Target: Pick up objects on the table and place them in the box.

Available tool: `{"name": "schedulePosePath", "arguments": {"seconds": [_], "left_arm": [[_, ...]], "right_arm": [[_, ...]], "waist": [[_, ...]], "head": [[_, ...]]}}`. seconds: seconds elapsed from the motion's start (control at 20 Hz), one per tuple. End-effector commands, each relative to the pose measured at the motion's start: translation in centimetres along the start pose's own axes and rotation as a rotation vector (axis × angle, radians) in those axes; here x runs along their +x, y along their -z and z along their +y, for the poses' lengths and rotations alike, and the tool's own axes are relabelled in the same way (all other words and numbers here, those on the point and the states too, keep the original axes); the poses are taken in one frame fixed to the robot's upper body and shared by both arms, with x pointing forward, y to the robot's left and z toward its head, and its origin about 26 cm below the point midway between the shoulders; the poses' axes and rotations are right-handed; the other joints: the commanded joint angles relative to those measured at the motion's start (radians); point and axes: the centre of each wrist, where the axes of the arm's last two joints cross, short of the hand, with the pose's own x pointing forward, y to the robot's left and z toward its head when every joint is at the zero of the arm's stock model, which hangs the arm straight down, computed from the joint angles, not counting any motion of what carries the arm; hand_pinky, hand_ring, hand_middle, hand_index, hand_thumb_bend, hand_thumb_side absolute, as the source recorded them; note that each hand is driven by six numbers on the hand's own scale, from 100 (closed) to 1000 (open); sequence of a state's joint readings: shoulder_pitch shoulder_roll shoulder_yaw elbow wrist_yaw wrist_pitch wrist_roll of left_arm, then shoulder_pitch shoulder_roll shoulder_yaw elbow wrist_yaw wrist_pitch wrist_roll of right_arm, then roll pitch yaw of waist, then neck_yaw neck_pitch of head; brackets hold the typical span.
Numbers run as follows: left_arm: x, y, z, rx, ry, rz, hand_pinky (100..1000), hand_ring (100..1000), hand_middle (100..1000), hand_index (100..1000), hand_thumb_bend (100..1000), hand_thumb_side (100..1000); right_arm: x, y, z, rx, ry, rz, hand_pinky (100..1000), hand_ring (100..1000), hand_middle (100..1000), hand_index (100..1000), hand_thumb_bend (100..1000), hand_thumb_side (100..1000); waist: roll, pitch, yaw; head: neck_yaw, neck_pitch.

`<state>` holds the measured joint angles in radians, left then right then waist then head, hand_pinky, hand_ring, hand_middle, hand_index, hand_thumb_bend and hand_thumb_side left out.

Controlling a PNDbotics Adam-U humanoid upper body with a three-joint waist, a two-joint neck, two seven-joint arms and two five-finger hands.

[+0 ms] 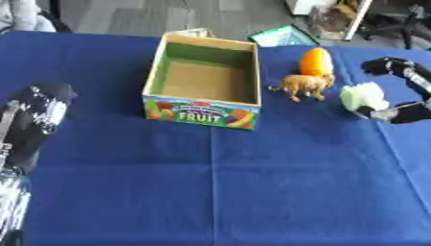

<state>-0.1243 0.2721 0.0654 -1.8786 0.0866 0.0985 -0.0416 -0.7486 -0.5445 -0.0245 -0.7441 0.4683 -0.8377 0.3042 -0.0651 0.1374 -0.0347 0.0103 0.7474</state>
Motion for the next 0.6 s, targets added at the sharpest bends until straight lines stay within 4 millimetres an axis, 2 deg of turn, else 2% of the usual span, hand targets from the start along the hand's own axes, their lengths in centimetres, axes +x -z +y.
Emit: {"name": "schedulePosePath", "arguments": {"seconds": [0.05, 0.35, 0.6], "left_arm": [[0.66, 0.17, 0.41, 0.000, 0.016, -0.023, 592, 748, 573, 666, 316, 462], [0.64, 0.14, 0.42, 0.002, 0.016, -0.022, 592, 748, 573, 666, 316, 462], [0.61, 0.11, 0.44, 0.004, 0.016, -0.021, 592, 747, 572, 665, 316, 463]], "right_arm": [[-0.20, 0.10, -1.28, 0.005, -0.055, 0.007, 827, 831, 824, 914, 473, 234], [-0.38, 0.46, -0.98, -0.020, -0.112, 0.070, 818, 835, 825, 918, 461, 236], [-0.48, 0.50, -0.84, -0.108, -0.187, 0.158, 813, 832, 816, 915, 450, 219]], "waist": [[0.002, -0.015, 0.001], [0.003, -0.016, 0.001], [0.004, -0.015, 0.002]], "head": [[0.000, 0.006], [0.000, 0.006], [0.000, 0.007]]}}
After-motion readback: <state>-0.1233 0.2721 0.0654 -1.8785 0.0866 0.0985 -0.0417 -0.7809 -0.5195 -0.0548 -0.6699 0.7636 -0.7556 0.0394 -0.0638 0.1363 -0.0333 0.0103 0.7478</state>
